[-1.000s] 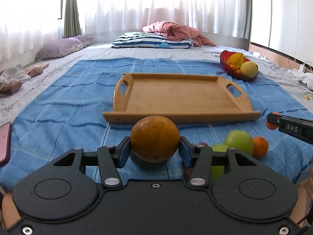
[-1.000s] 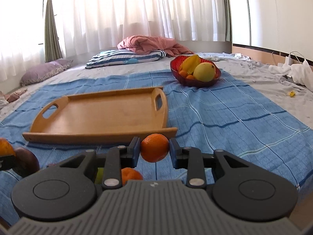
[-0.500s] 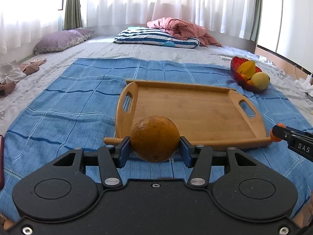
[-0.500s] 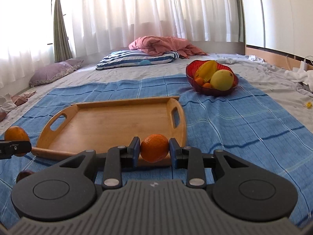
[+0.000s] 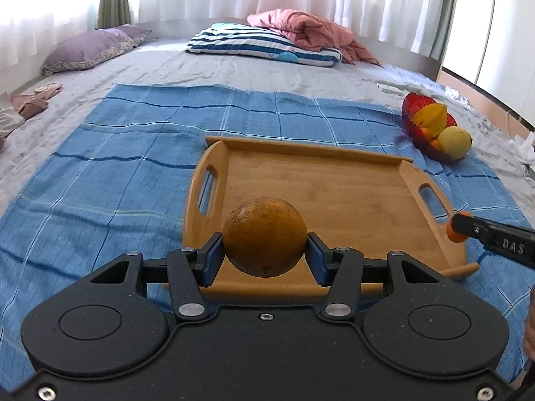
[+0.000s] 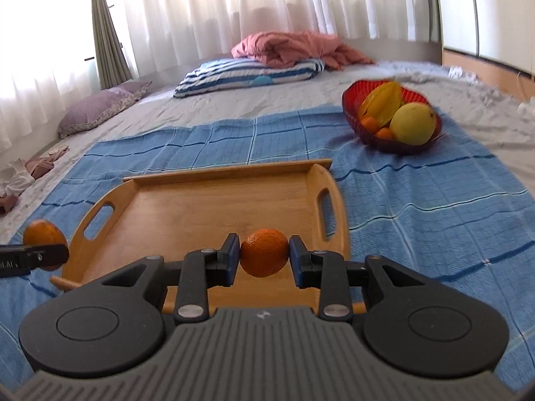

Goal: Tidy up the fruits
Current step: 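Lift the large orange with the left gripper while the right gripper carries the tangerine to the tray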

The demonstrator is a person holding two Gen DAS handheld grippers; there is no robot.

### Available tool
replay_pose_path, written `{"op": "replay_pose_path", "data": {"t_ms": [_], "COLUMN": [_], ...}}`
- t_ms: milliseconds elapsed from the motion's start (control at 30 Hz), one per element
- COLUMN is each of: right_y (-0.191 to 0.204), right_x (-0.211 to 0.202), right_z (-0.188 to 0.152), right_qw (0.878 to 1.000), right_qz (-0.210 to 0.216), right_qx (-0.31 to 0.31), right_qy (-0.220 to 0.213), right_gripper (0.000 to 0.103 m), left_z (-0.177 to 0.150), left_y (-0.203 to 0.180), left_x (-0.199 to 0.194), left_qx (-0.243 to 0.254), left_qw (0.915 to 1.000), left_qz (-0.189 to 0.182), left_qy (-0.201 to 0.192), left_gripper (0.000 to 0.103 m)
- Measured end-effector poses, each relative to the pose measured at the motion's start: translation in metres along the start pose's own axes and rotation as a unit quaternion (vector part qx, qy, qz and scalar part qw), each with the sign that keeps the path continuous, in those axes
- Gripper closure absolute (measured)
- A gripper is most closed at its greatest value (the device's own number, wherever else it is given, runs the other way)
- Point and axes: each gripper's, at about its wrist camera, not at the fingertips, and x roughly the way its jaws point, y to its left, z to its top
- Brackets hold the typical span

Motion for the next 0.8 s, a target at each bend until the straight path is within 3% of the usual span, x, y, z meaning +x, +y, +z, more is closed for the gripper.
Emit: {"op": "replay_pose_path", "data": {"t_ms": [233, 467, 800], "right_y": [-0.009, -0.009, -0.002], "right_x": [0.052, 0.089, 0.117], "right_z": [0.033, 0.050, 0.045], "right_qw": [0.998, 0.997, 0.996], "right_qz": [0.008, 0.003, -0.014], "right_qx": [0.030, 0.044, 0.048], "right_qy": [0.062, 0.068, 0.078], "right_gripper": [0.067, 0.067, 0.067], "left_z": [0.036, 0.058, 0.054], "left_y": [0.009, -0.001, -0.008], "left_x": [0.054, 0.096, 0.131], "left_qx": [-0.035, -0.009, -0.001], "left_qw": [0.9970, 0.9977, 0.9966], "left_qz": [-0.037, -0.010, 0.002], "left_qy": [0.058, 0.067, 0.082], "left_gripper": [0.053, 0.053, 0.053]}}
